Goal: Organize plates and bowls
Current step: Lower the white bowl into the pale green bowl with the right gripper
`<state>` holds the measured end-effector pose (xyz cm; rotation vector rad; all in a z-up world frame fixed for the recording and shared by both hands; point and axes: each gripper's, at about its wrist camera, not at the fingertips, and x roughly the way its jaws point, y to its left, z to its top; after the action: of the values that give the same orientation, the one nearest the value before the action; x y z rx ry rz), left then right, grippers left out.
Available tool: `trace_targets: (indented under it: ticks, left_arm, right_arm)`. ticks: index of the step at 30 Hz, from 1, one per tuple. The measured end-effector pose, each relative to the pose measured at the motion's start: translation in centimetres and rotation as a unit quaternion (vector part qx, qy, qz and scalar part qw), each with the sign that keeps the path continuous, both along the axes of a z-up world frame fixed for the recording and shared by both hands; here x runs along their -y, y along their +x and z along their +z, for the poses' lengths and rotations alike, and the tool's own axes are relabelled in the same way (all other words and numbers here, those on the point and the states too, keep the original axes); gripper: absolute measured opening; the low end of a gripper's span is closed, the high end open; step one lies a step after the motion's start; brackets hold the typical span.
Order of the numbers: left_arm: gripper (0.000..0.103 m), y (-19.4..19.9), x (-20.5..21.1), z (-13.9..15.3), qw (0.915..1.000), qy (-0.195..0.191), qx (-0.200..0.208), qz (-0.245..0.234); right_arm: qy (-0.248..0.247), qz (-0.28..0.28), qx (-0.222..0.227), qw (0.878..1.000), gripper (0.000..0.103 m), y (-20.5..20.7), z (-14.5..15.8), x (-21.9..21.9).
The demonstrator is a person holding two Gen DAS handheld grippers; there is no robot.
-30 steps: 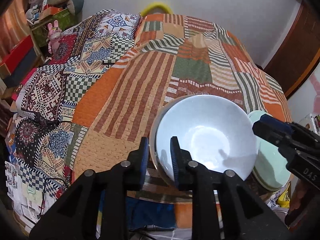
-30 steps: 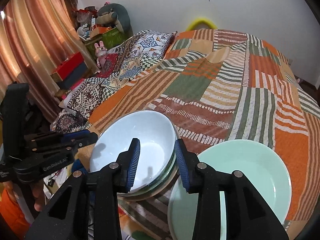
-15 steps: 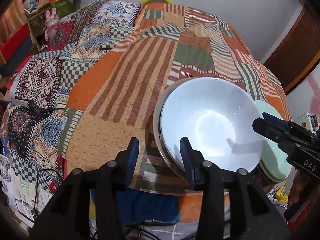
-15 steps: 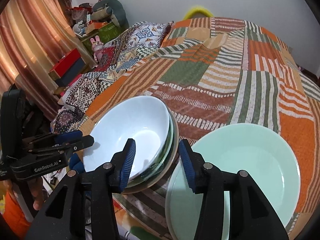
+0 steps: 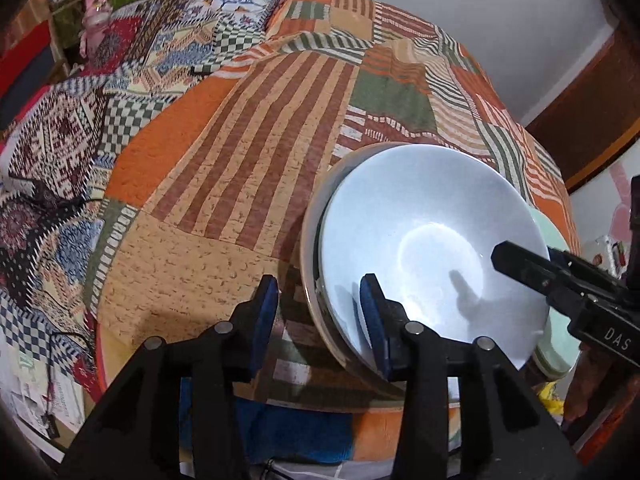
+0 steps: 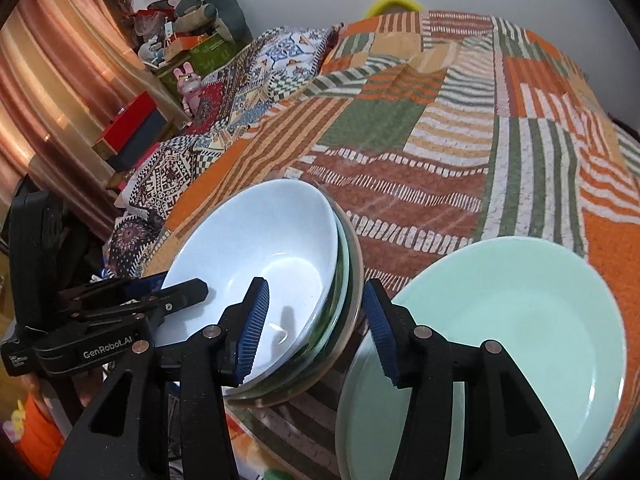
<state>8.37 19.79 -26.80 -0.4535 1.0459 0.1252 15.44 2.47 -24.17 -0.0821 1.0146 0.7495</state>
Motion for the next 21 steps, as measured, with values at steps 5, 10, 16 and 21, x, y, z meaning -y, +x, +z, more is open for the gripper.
trace_targets:
  ticks: [5,10,16,21]
  left_arm:
    - [0.042,-0.13,-0.26,-0.28,0.9999,-0.01,0.005,0.002]
    - [0.04,-0.18,-0.28,-0.3,0.9998,-0.017,0.008,0.0]
    - [0.027,0.0,0.29,-0.17,0.9997,-0.017,0.012,-0.012]
    - [0.027,-0.15,0.19,-0.27,0.9997,-0.02,0.012,-0.008]
  right_arm:
    - [0.0,0.004,-0.02,1.0,0.047,0.35,-0.97,-0.32]
    - [-0.007,0.001,-0.012,1.0,0.04,0.13,-1.03,-0.4]
    - [-0.009,0.002,-0.01,1.0,0.04,0.09,-0.97,-0.4]
    - [-0.004,0.001,-0.013,1.0,0.04,0.09,-0.87,-0.38]
